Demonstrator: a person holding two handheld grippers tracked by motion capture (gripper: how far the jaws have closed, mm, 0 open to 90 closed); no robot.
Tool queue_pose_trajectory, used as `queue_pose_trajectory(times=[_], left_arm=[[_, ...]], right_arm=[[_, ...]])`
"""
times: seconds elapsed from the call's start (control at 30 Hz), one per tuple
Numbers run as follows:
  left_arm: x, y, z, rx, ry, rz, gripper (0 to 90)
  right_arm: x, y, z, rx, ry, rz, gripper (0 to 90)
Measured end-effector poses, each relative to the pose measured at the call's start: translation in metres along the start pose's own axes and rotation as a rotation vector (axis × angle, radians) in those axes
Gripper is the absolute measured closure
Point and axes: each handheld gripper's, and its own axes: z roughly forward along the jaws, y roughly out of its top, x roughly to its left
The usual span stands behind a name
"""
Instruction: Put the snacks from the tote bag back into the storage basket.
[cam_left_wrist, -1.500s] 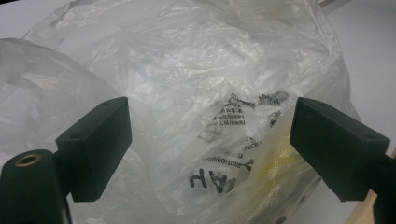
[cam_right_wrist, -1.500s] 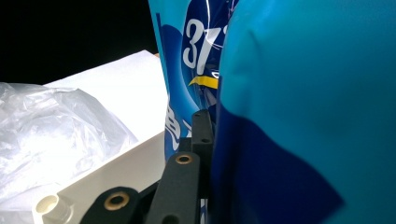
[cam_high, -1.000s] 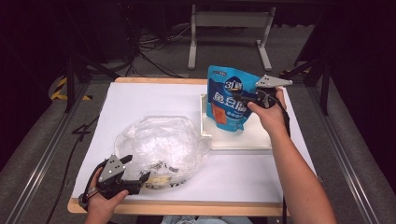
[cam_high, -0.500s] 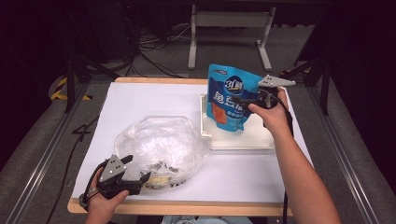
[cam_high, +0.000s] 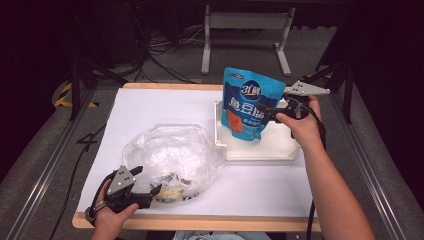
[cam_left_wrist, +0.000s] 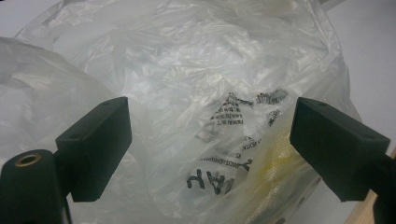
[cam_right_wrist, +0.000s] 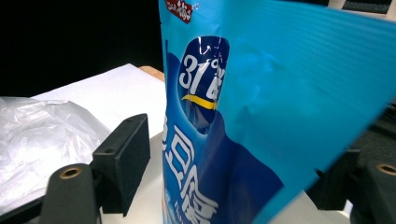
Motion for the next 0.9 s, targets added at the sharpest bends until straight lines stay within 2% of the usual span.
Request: queue_pose_trajectory(times=[0.3,0.43,0.53,0.6,0.77,0.9], left_arm=[[0.0,0.0,0.001,0.0,-0.005,-0.007,13.7],[0.0,0.001,0.001,0.001,-0.002,0.001,13.7],[0.0,0.001,0.002,0.001,-0.005,-0.002,13.7],[0.0,0.001,0.002,0.002,-0.007,0.002,13.7],[0.0,0.001,0.002,0.004,-0.005,0.004,13.7],[-0.001,0.001,0.002,0.001,-0.004,0.001,13.7]], right_arm=[[0.005,0.002,-0.024,-0.014,-0.015,-0.02,25.9],[0.009,0.004,-0.036,-0.021,-0.007,-0.021,25.6],[0.015,0.005,-0.044,-0.016,0.01,-0.018,25.2],[0.02,0.005,-0.05,-0.008,0.008,-0.032,25.2],[0.032,0.006,-0.066,-0.02,0.013,-0.034,25.2],[0.043,0.005,-0.077,-0.027,0.048,-0.029,25.2]])
